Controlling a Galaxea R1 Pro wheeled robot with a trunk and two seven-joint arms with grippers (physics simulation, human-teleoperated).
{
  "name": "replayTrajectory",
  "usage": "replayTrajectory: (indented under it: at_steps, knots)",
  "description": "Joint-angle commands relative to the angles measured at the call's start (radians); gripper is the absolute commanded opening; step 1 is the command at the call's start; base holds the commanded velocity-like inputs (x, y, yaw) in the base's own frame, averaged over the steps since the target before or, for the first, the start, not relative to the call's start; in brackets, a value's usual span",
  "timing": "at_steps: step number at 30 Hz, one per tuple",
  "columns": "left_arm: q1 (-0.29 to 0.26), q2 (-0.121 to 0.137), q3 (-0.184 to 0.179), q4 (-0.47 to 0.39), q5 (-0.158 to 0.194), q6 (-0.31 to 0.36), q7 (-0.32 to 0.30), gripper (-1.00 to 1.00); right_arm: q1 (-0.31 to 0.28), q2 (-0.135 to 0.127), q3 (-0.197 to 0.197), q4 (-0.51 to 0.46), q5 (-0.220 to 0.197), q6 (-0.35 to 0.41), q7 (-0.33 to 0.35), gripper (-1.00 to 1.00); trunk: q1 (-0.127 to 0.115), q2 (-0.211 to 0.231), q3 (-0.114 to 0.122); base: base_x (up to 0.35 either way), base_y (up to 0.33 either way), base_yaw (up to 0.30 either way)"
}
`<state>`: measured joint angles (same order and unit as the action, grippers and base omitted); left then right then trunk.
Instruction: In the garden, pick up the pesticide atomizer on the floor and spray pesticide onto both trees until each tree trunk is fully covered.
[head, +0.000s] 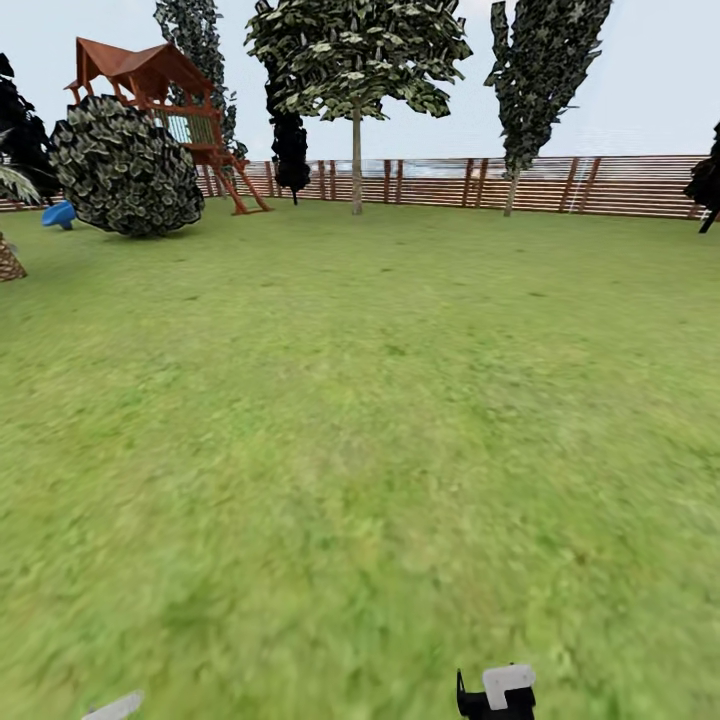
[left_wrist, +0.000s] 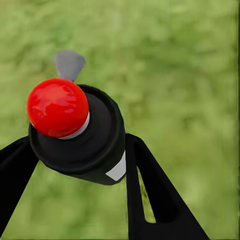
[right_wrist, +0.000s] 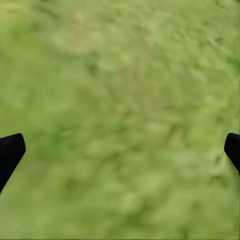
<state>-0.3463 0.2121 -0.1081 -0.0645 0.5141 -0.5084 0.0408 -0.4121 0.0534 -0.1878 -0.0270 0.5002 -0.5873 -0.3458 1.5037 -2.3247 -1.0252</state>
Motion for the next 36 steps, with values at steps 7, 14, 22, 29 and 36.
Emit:
replayTrajectory:
  at_steps: [7,14,22,29,36]
  knots:
    - [0.0,0.0,-0.008,0.0,0.004,-0.002,0.005,-1.0,-0.001,0.0,-0.007,0.001,0.011,-0.002,-0.005,1.0,0.0,0.0,-0.008,0.339,0.0,0.0]
    - [0.0,0.0,-0.008,0.0,0.004,-0.002,0.005,-1.0,-0.001,0.0,-0.007,0.001,0.011,-0.002,-0.005,1.0,0.0,0.0,-0.018,0.339,0.0,0.0]
    - [0.0,0.001,-0.008,0.0,0.004,-0.002,0.005,-1.0,-0.001,-0.008,-0.01,0.001,0.014,0.0,-0.005,1.0,0.0,0.0,-0.022,0.339,0.0,0.0]
    - [0.0,0.001,-0.008,0.0,0.004,-0.002,0.005,-1.0,0.012,-0.006,-0.01,0.001,0.012,0.003,-0.005,1.0,0.0,0.0,-0.022,0.339,0.0,0.0]
    - [0.0,0.0,-0.008,0.0,0.003,-0.002,0.005,-1.0,0.039,-0.006,-0.01,0.001,0.012,0.003,-0.005,1.0,0.0,0.0,-0.022,0.339,0.0,0.0]
